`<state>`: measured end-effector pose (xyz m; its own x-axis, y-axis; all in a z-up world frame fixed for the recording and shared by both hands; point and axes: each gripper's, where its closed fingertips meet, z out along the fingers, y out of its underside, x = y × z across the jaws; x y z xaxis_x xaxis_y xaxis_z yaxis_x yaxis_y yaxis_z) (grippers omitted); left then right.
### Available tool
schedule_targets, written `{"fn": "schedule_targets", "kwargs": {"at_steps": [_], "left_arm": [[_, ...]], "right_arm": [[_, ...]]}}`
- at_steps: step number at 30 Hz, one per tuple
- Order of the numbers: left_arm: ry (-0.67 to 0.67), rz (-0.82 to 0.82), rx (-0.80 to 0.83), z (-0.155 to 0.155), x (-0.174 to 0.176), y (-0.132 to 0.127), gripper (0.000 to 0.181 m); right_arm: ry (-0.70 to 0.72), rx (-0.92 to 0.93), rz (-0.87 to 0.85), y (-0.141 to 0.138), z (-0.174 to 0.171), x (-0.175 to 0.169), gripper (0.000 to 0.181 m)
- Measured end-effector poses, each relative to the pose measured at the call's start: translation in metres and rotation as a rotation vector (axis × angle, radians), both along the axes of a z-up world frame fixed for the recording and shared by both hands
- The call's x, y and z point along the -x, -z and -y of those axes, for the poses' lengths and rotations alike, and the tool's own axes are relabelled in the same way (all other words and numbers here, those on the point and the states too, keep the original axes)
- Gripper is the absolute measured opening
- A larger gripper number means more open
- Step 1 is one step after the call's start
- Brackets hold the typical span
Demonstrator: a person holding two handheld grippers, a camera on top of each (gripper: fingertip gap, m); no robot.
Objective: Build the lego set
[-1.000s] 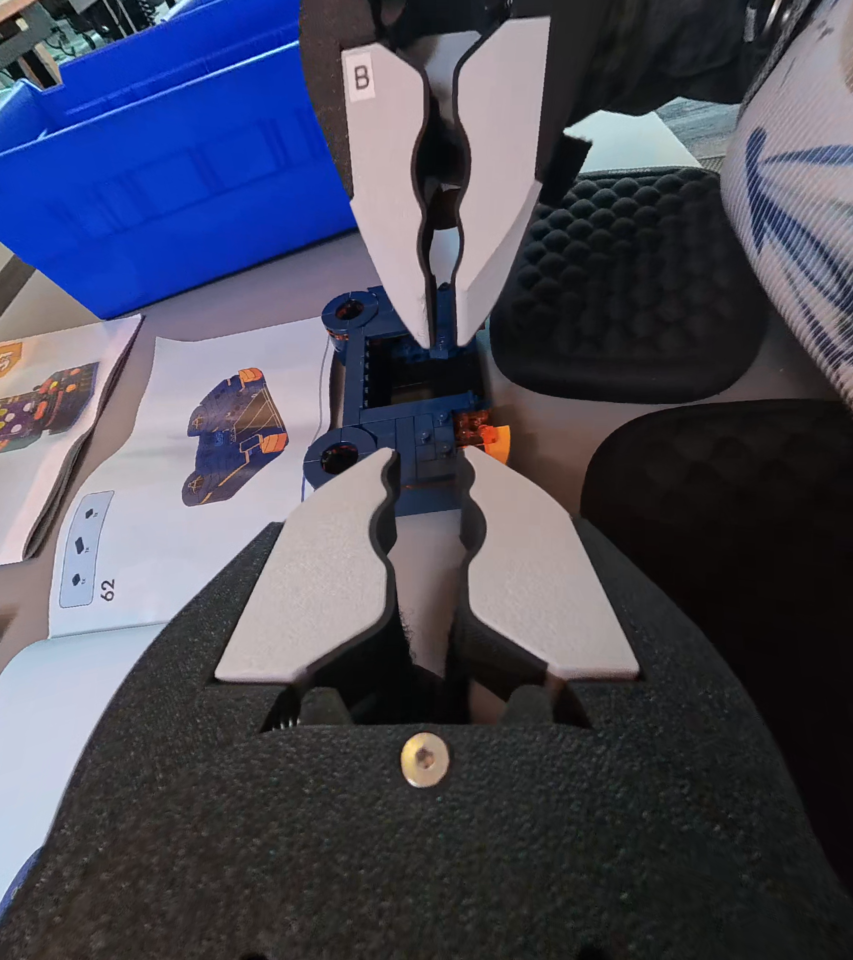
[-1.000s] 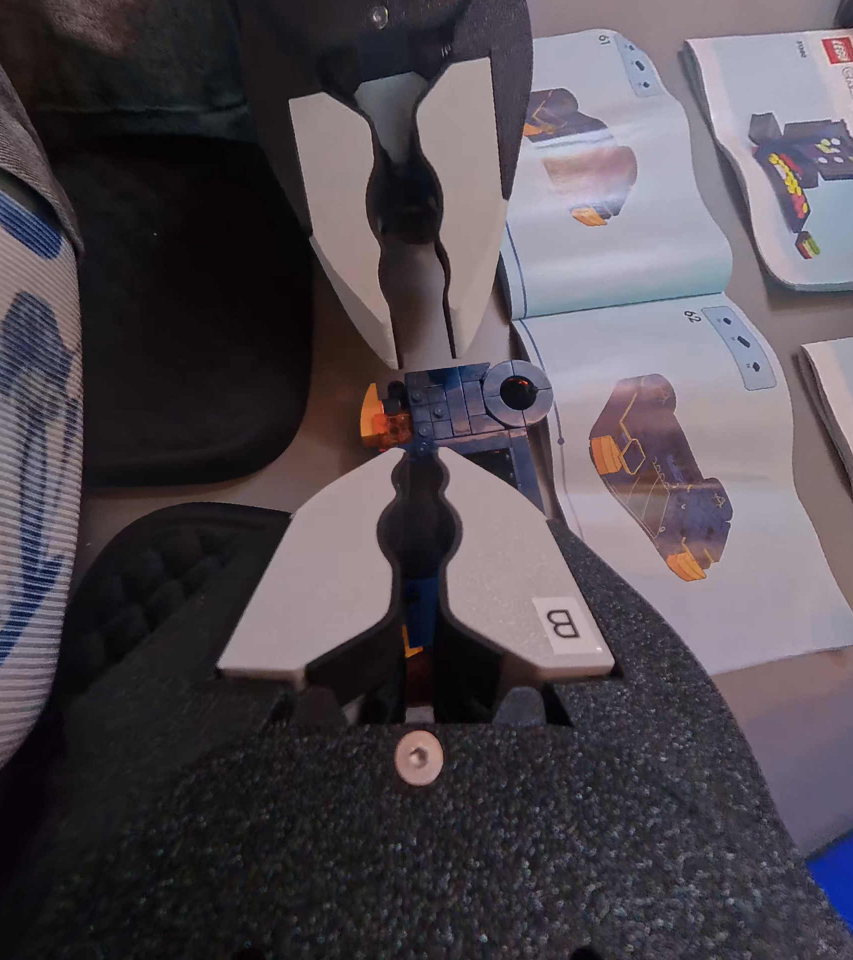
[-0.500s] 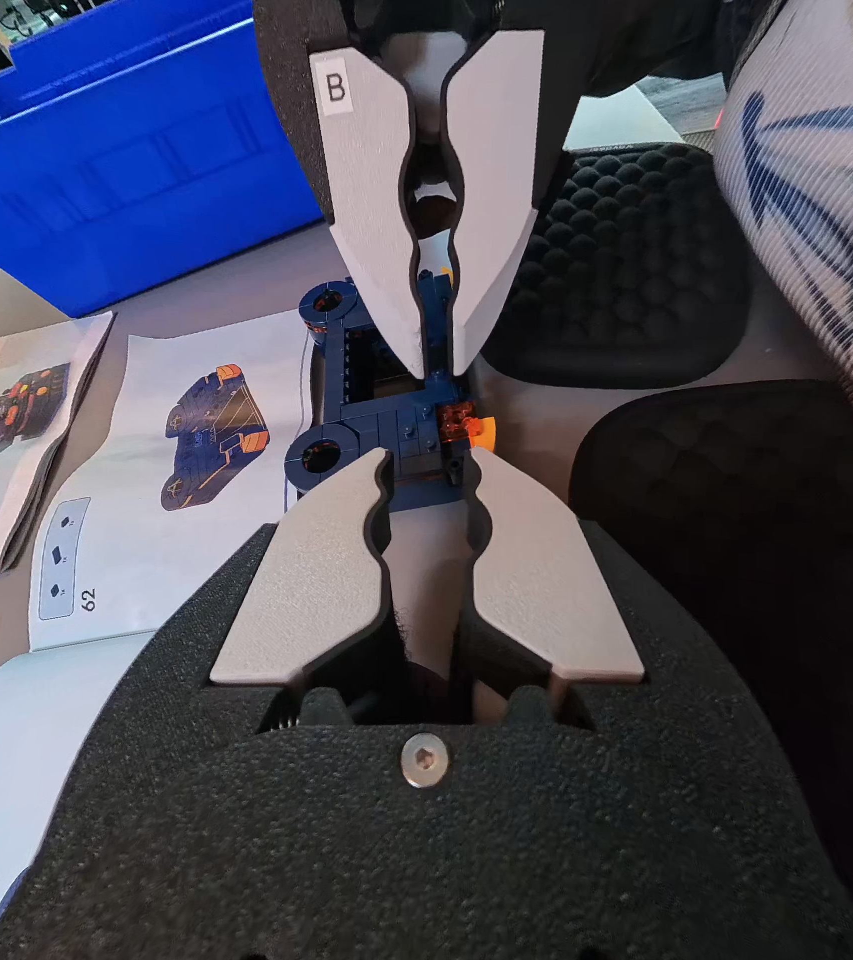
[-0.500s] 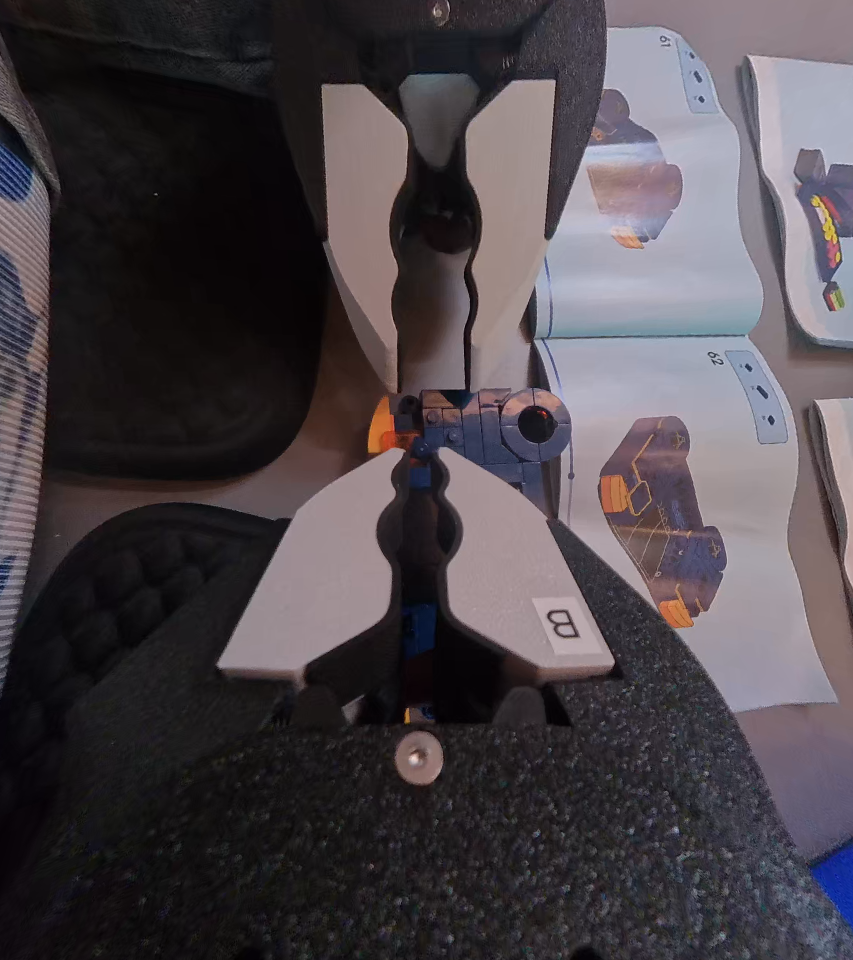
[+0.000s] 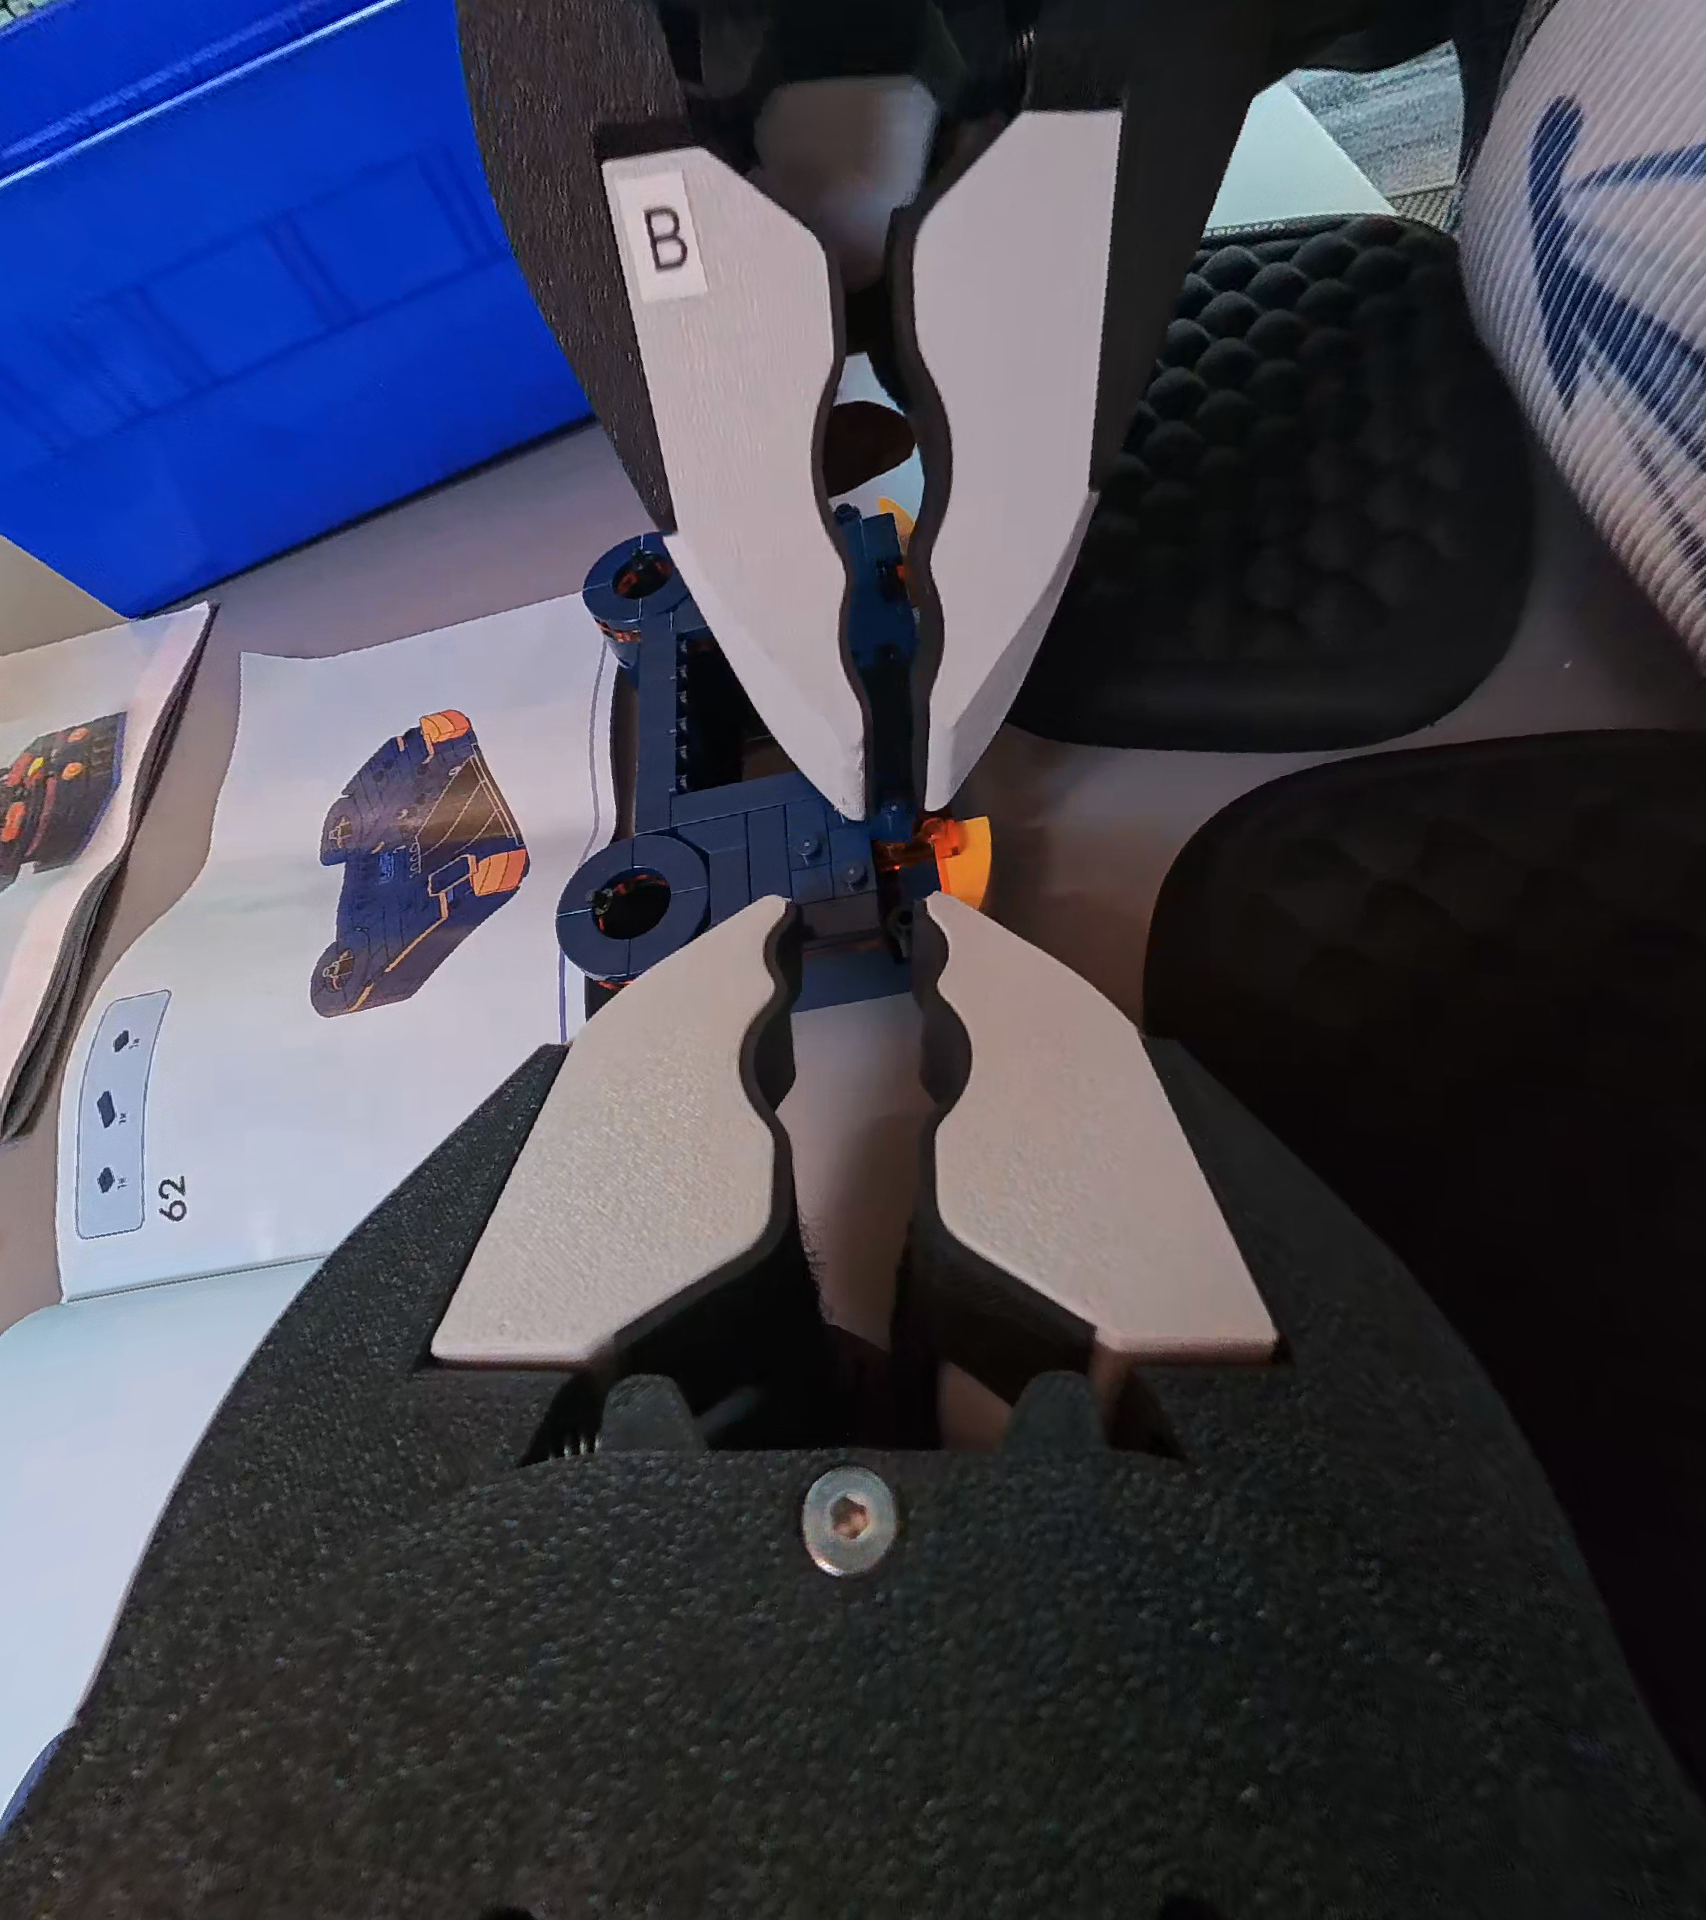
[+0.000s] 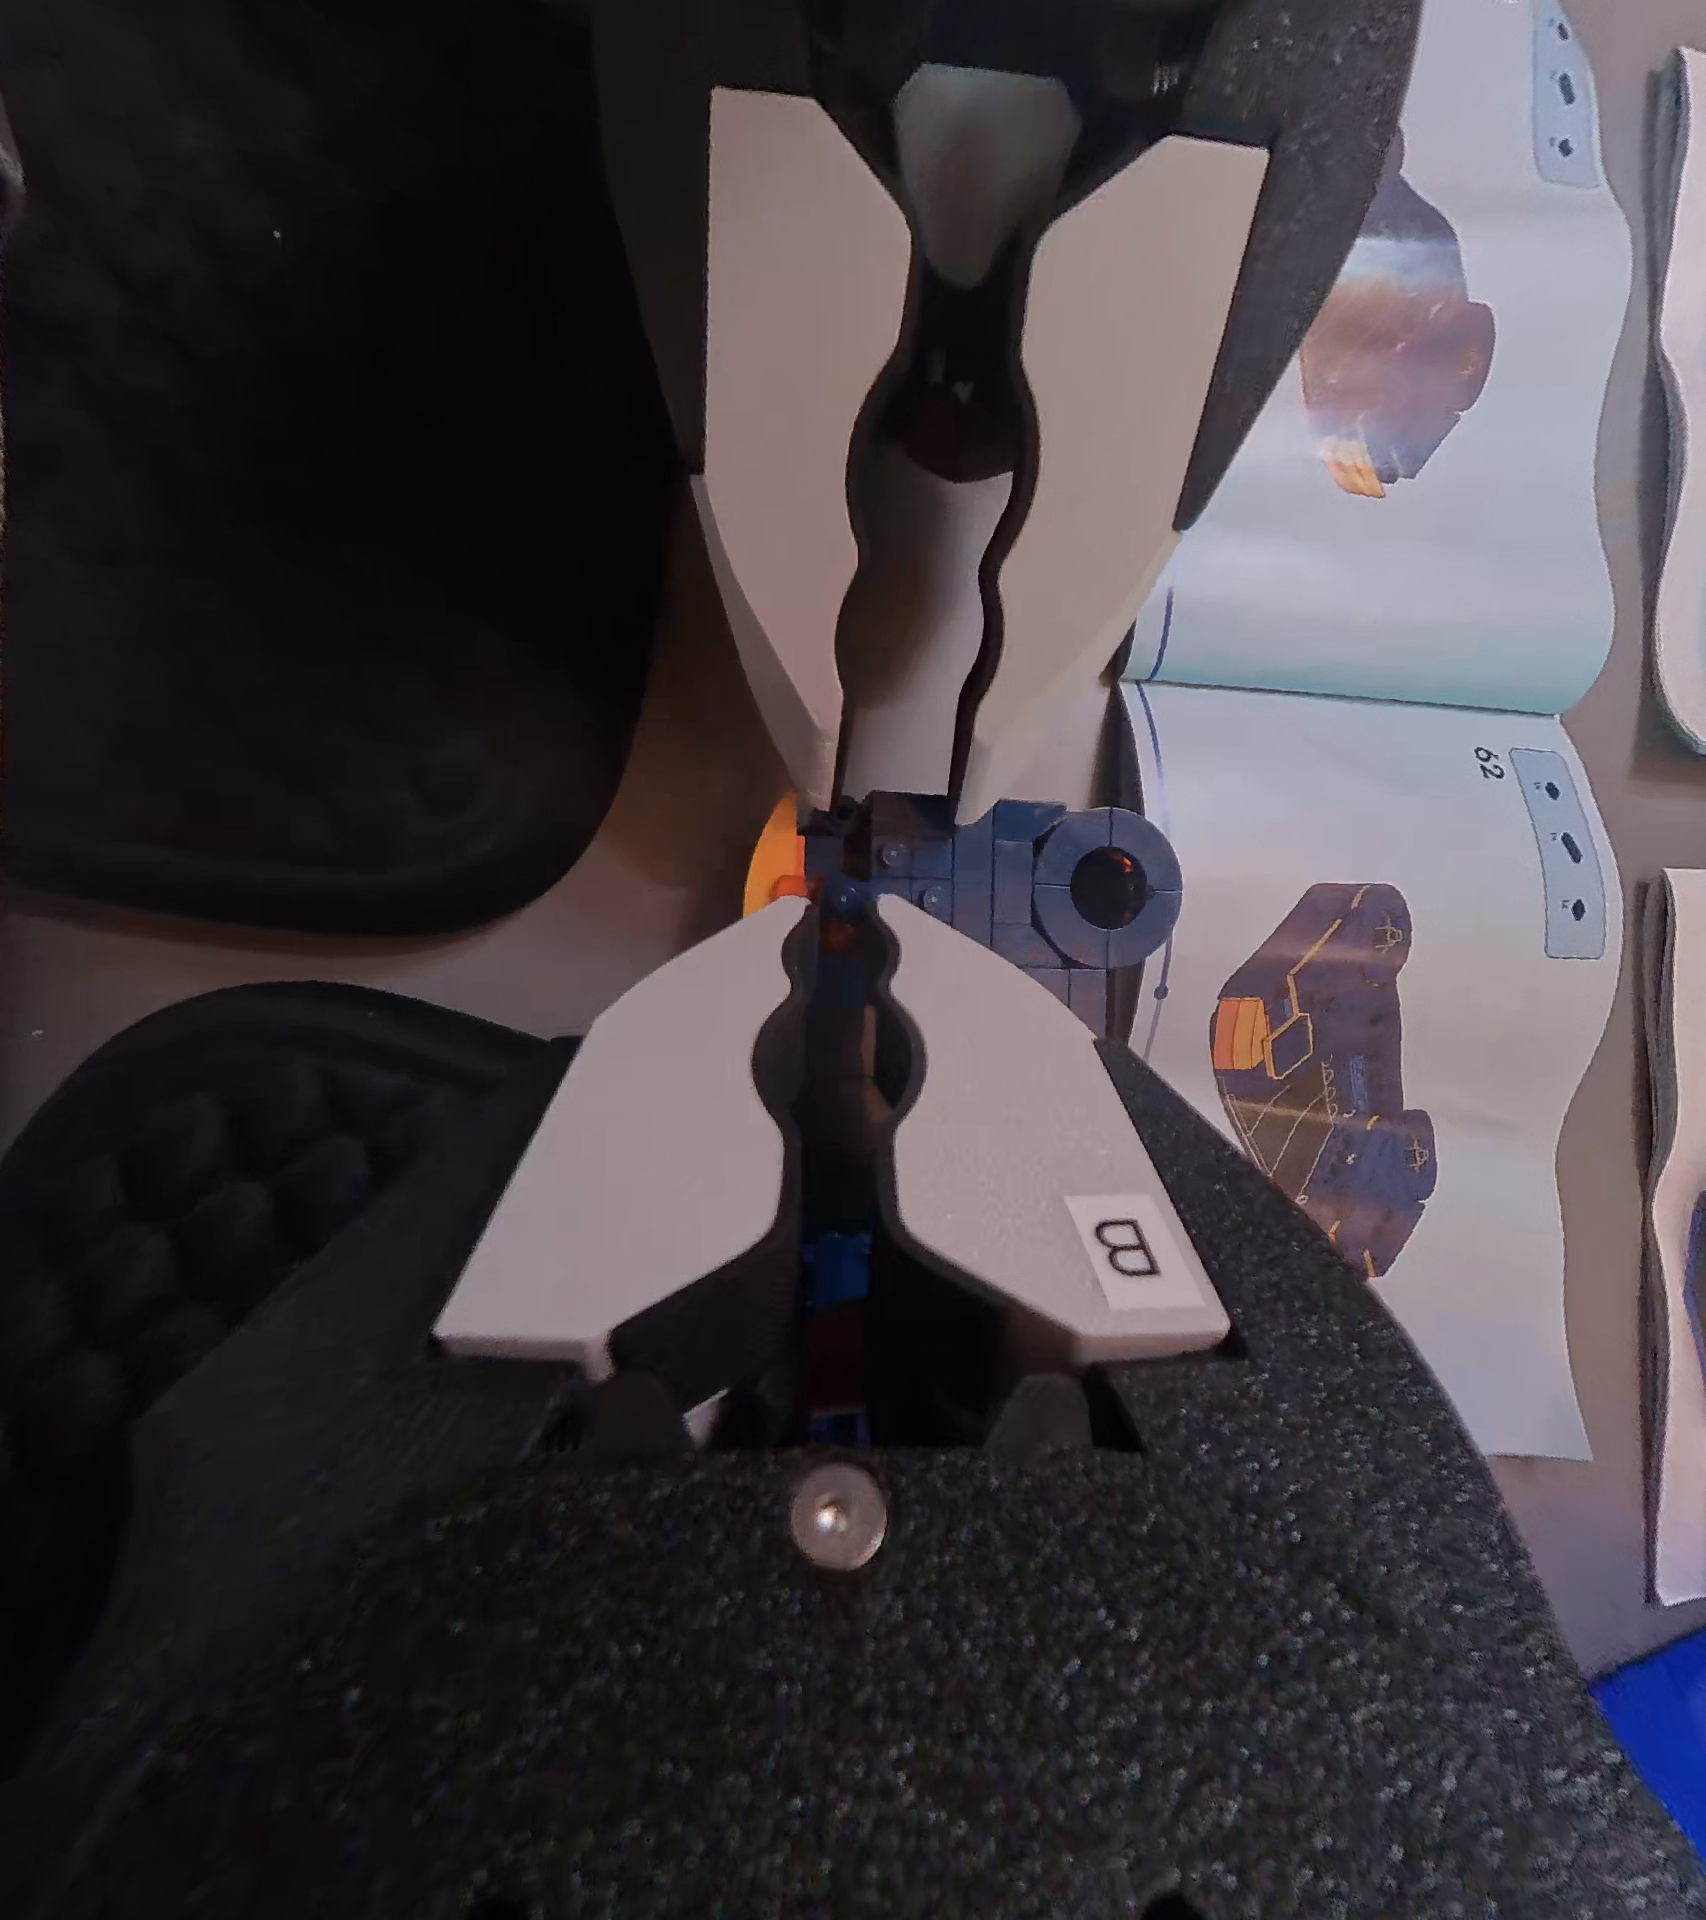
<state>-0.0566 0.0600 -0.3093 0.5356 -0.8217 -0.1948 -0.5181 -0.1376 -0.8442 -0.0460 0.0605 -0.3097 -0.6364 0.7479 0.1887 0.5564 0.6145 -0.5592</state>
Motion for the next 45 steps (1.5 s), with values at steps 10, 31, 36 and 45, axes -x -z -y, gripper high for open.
{"fn": "schedule_targets", "kwargs": {"at_steps": [10,31,36,45], "left_arm": [[0.001,-0.001,0.0,-0.0002,0.0,0.0003,0.019],[0.001,-0.001,-0.002,-0.0003,0.0002,0.0,0.019],[0.001,-0.002,-0.002,-0.0004,0.0001,0.0001,0.019],[0.001,-0.002,-0.002,-0.0003,-0.0001,0.0,0.019]], "right_arm": [[-0.057,-0.096,0.021,0.0,-0.0026,0.0002,0.008],[-0.067,-0.125,0.015,-0.0005,-0.0047,0.0021,0.012],[-0.064,-0.121,0.016,-0.0007,-0.0045,0.0031,0.014],[-0.06,-0.122,0.022,-0.0009,-0.0052,0.003,0.015]]}}
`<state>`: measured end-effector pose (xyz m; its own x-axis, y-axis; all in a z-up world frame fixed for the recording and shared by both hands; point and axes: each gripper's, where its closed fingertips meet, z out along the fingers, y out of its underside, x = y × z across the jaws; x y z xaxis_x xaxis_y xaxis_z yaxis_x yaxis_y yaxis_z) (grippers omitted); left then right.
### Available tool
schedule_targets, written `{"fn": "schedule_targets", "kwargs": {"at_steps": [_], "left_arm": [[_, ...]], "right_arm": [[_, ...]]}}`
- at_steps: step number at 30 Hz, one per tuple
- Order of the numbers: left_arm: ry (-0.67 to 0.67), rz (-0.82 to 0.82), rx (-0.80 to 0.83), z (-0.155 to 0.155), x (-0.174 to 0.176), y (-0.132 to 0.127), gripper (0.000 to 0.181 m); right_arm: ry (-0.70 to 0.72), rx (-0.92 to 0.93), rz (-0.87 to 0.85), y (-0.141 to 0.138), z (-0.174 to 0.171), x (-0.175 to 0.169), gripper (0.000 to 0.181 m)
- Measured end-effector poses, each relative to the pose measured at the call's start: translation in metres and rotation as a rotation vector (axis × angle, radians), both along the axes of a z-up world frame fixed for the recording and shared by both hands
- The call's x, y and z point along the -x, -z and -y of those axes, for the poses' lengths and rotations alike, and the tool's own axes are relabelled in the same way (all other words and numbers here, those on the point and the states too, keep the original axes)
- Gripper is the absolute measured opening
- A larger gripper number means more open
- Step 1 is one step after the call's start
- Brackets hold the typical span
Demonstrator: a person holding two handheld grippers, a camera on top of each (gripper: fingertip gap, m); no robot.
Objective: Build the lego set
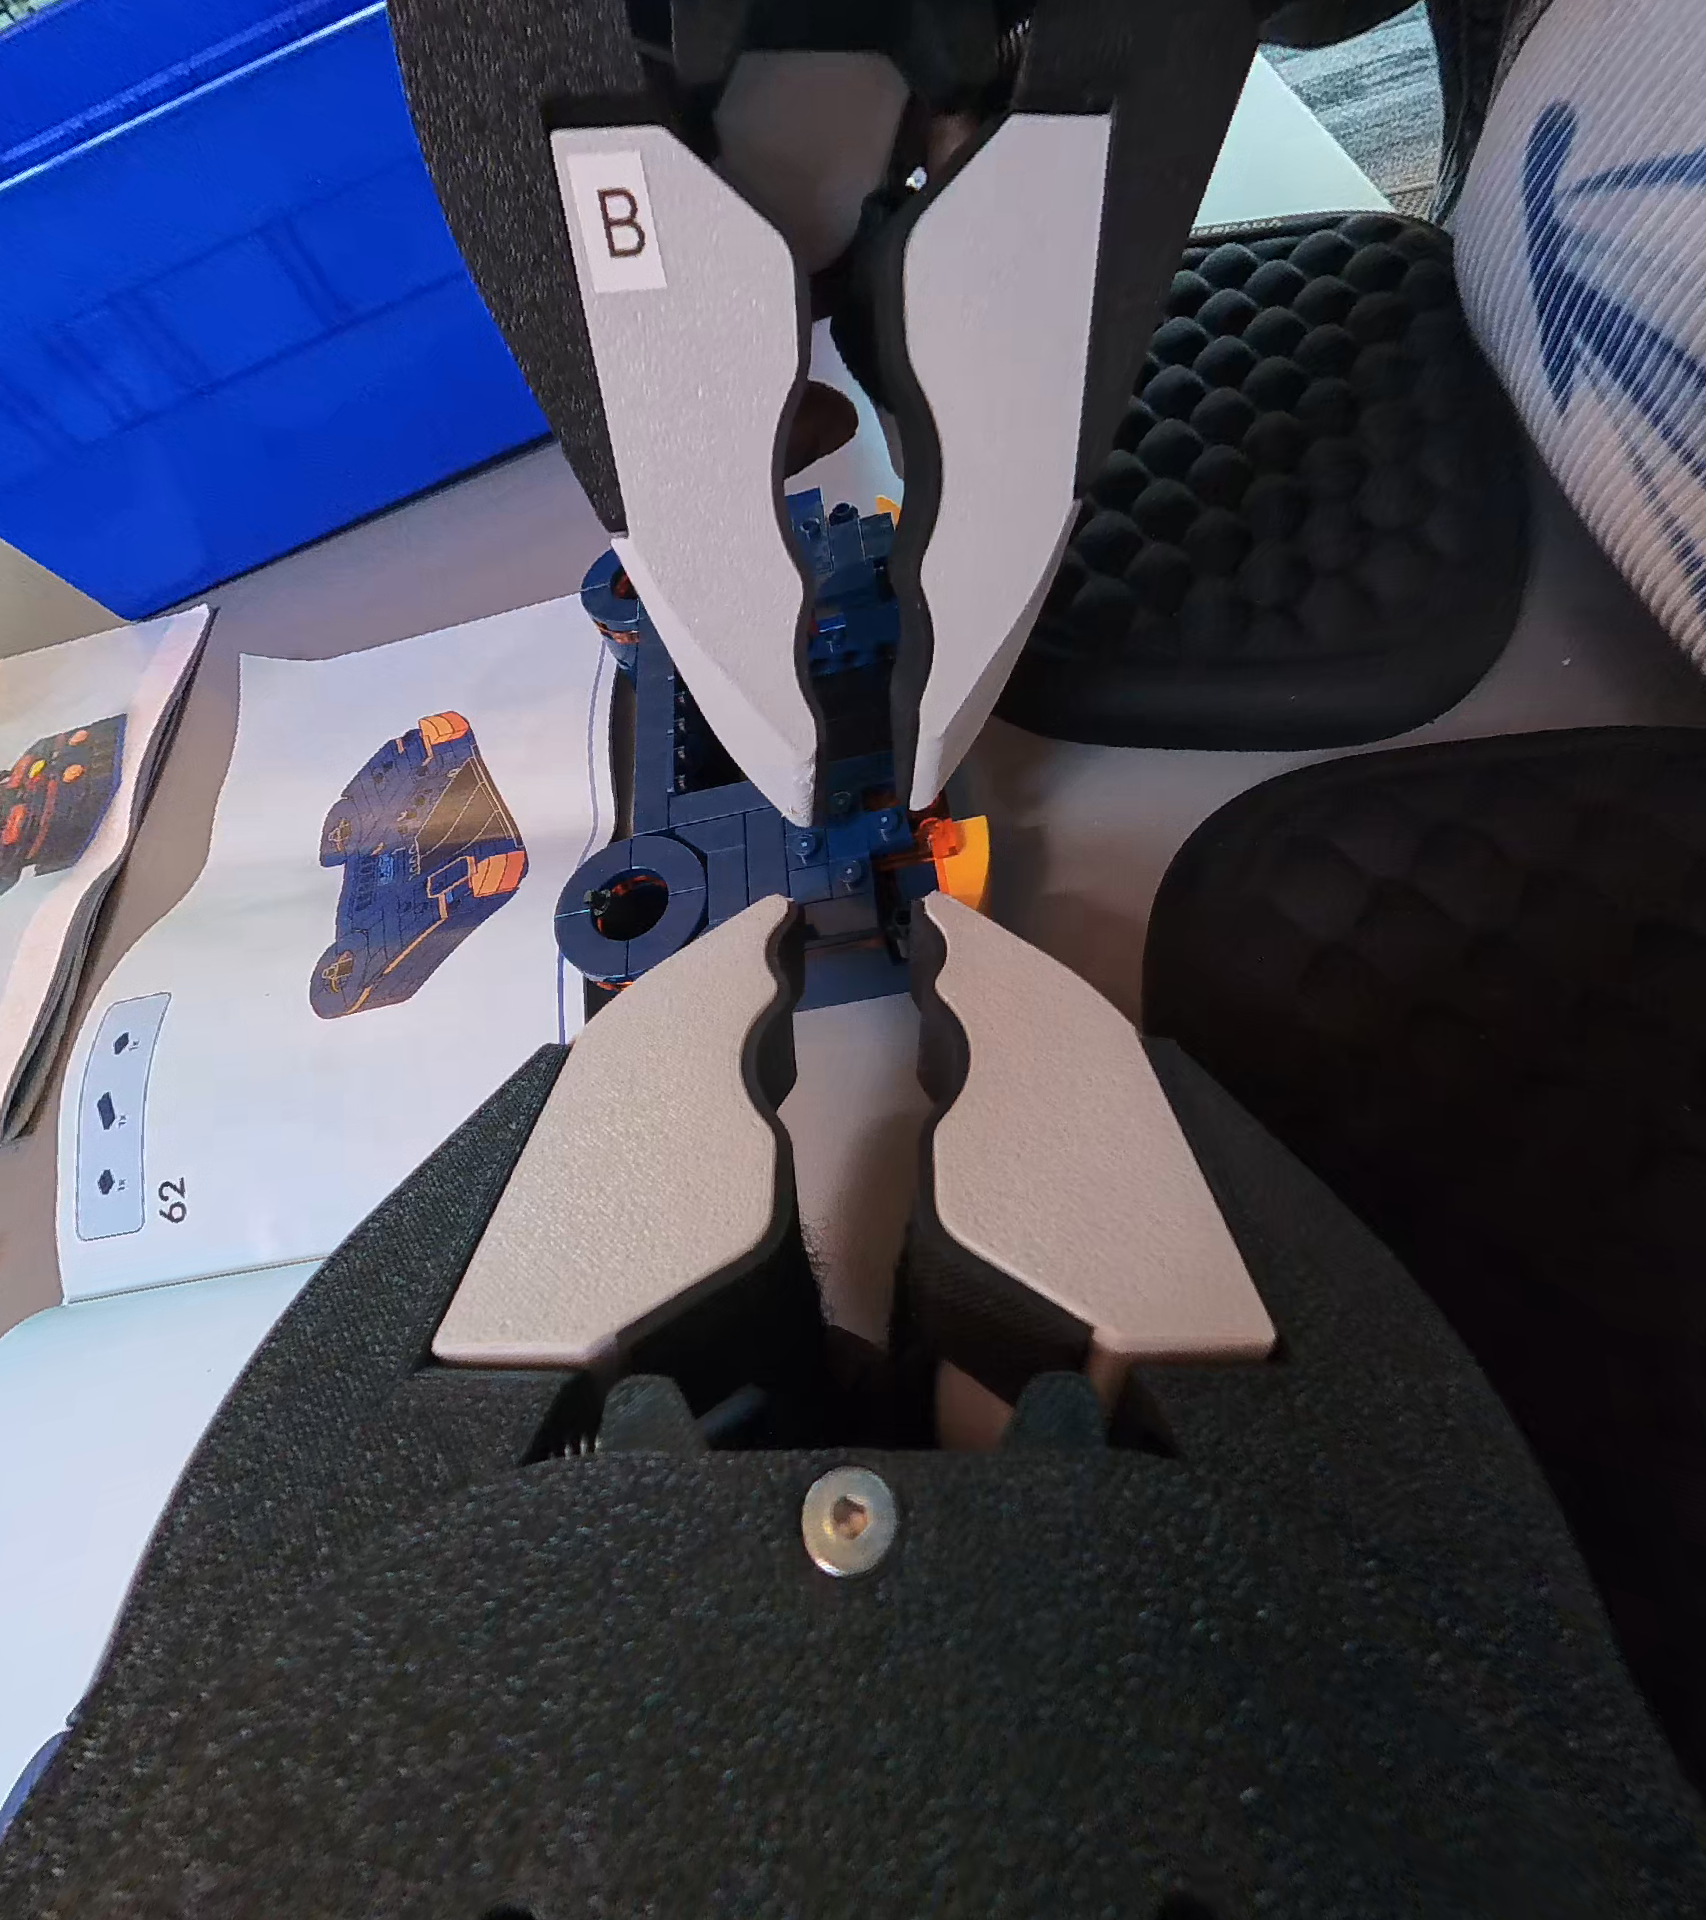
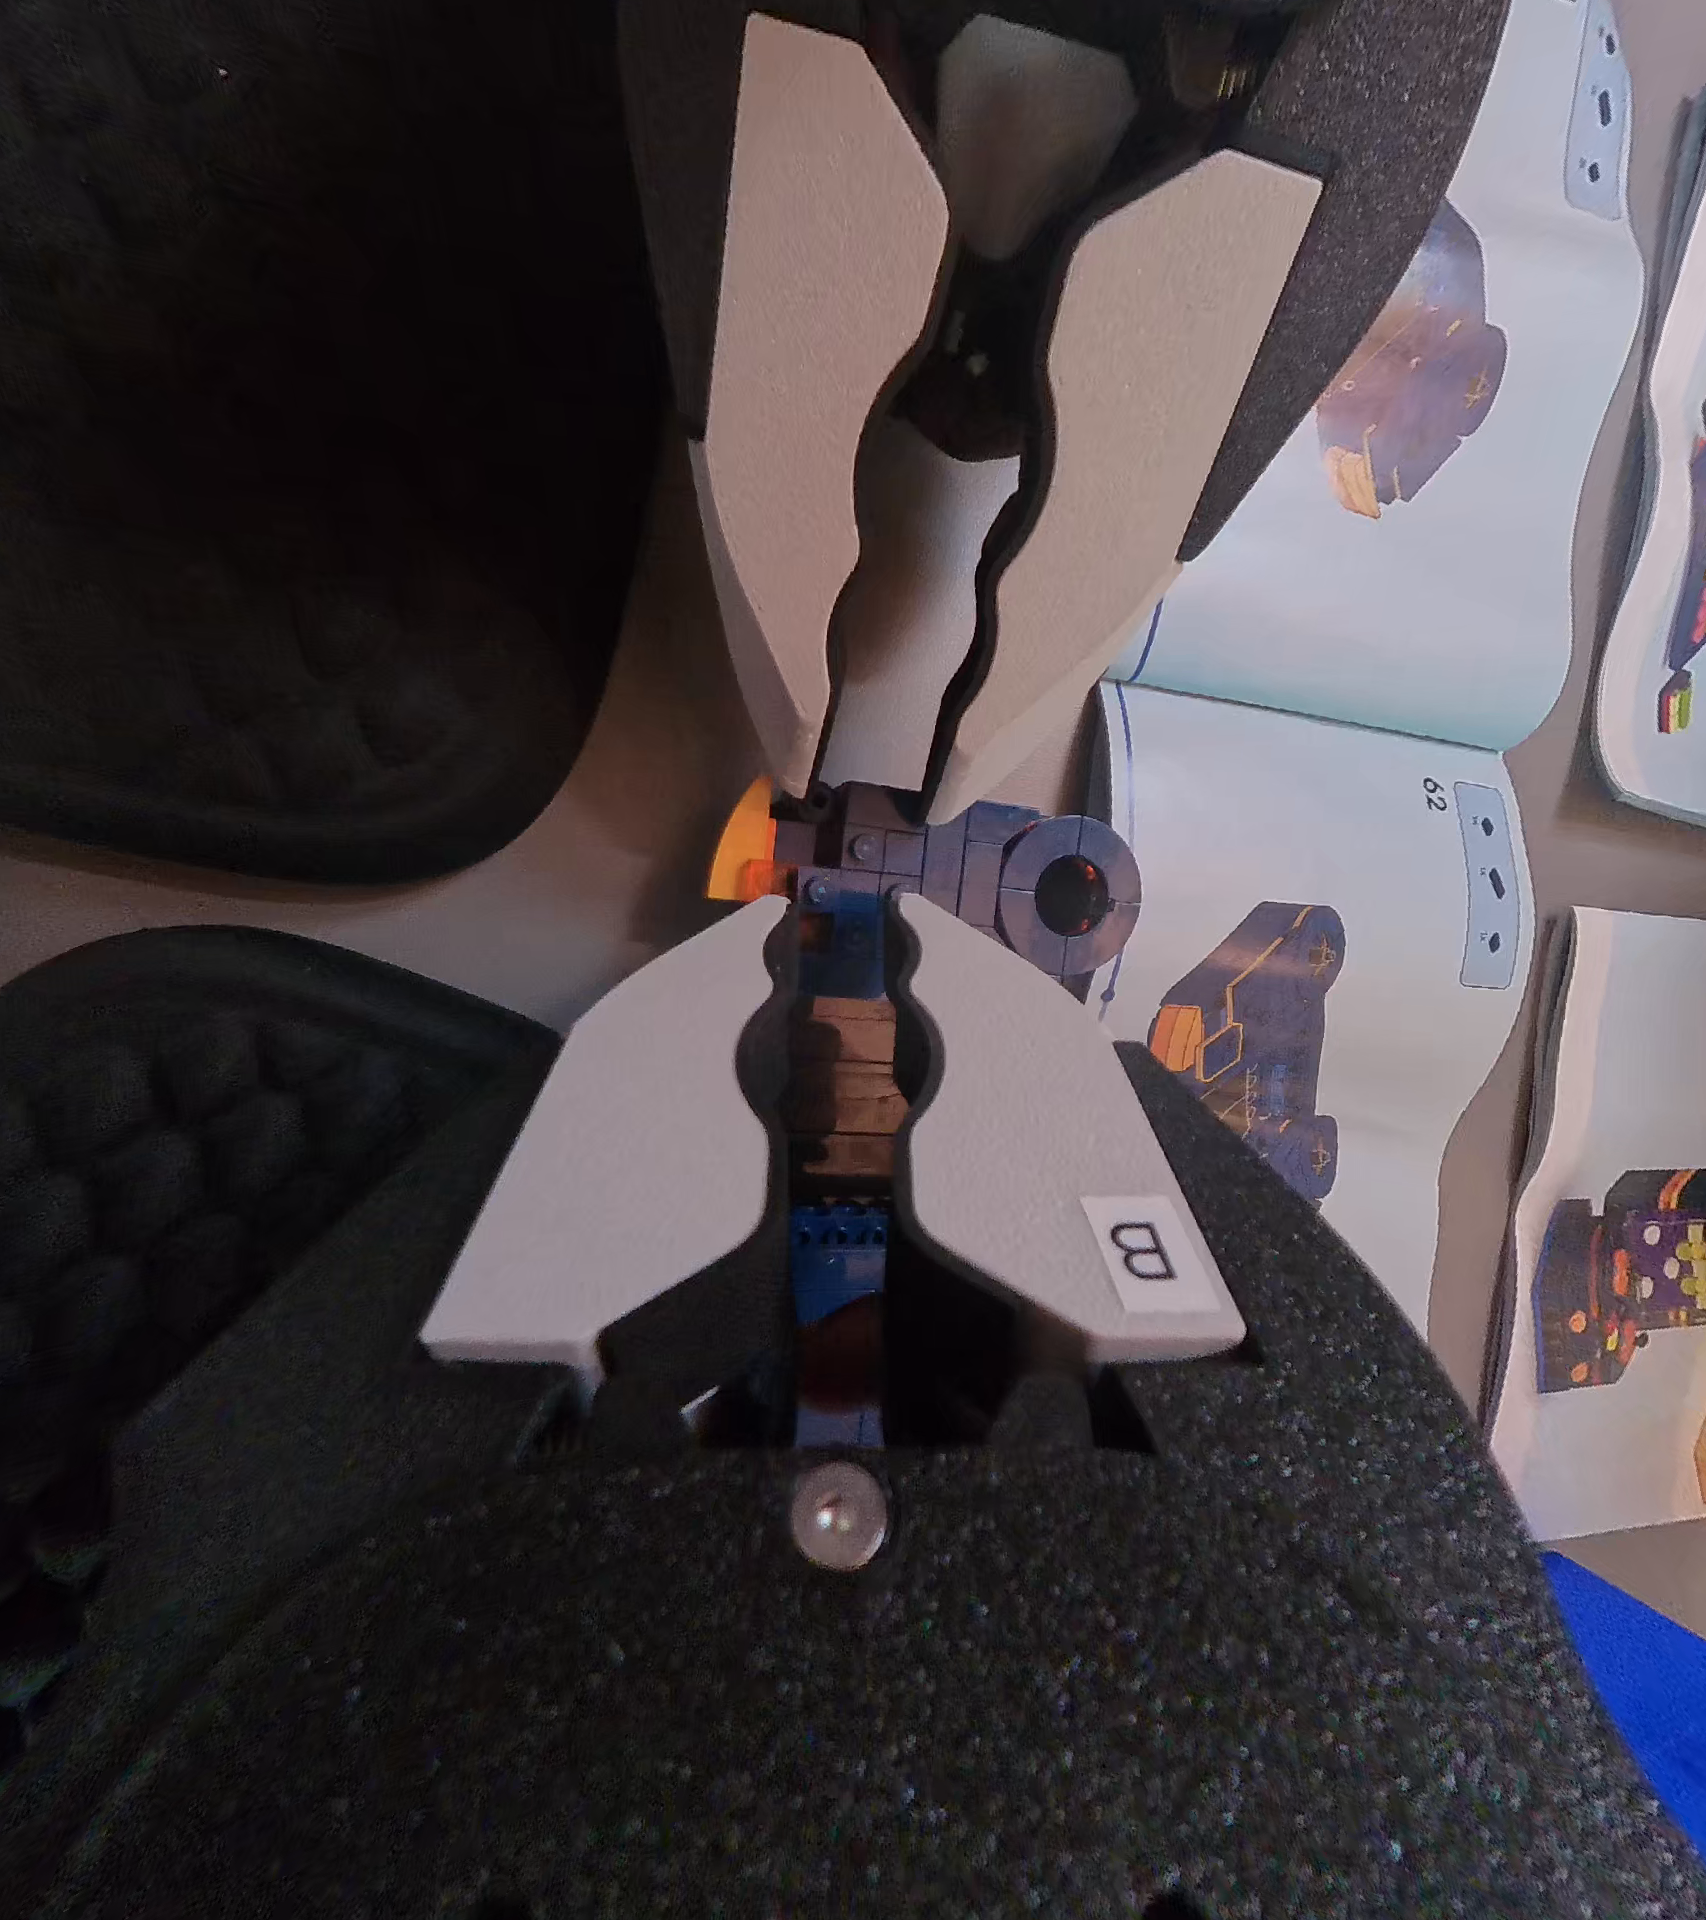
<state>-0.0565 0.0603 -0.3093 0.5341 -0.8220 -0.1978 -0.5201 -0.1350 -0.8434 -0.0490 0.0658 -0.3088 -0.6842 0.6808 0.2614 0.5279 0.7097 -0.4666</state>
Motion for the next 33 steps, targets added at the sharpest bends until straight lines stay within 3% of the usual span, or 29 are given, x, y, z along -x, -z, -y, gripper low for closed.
{"fn": "schedule_targets", "kwargs": {"at_steps": [33], "left_arm": [[0.0,0.0,-0.001,0.0001,-0.0002,-0.0008,0.018]], "right_arm": [[0.052,0.063,0.046,0.0015,0.0004,-0.0004,0.021]]}}
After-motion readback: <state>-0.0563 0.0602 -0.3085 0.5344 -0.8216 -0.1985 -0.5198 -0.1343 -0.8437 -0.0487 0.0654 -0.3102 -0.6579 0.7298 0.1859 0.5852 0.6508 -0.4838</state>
